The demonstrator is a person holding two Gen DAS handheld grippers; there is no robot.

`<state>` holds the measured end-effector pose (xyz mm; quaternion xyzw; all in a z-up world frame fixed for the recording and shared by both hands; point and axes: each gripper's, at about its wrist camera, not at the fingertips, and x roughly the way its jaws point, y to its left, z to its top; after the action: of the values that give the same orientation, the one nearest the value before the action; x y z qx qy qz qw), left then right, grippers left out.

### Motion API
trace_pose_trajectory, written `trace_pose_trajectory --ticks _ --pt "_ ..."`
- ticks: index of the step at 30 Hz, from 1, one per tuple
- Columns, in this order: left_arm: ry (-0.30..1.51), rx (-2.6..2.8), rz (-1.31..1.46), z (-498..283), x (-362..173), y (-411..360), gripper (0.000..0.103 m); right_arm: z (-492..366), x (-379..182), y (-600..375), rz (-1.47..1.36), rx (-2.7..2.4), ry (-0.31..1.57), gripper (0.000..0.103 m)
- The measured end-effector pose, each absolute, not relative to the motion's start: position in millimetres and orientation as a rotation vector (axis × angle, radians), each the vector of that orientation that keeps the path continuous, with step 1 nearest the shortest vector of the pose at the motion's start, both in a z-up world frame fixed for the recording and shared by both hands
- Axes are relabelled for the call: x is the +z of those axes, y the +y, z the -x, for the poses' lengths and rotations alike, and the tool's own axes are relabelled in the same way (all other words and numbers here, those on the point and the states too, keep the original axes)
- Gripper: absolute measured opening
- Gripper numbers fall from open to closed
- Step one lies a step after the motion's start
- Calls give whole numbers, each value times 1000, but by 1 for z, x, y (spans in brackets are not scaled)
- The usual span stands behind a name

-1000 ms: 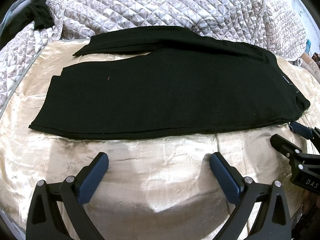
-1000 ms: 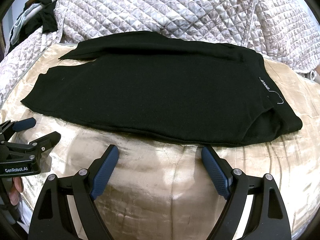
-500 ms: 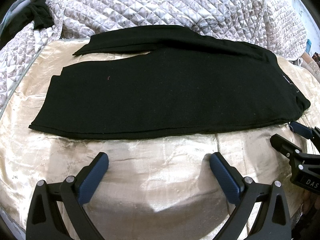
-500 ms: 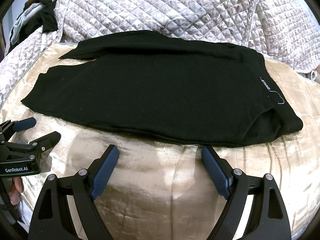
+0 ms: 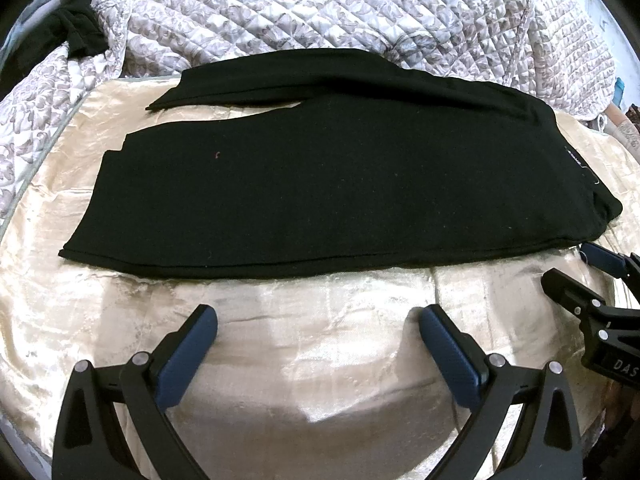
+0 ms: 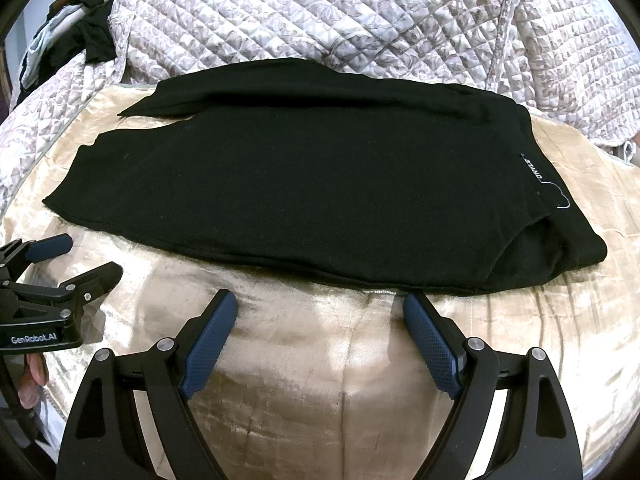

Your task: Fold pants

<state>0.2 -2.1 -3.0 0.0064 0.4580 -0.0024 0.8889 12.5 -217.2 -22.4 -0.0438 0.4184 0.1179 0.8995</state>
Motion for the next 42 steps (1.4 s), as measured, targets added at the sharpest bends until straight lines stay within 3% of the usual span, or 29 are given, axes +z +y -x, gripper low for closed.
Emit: trace_pose_trajectory --ticks 31,42 --pt "940 -33 37 2 7 6 101 -4 -12 -238 37 250 859 86" --pt "908 44 207 0 12 63 101 -12 -8 -290 -109 156 852 85"
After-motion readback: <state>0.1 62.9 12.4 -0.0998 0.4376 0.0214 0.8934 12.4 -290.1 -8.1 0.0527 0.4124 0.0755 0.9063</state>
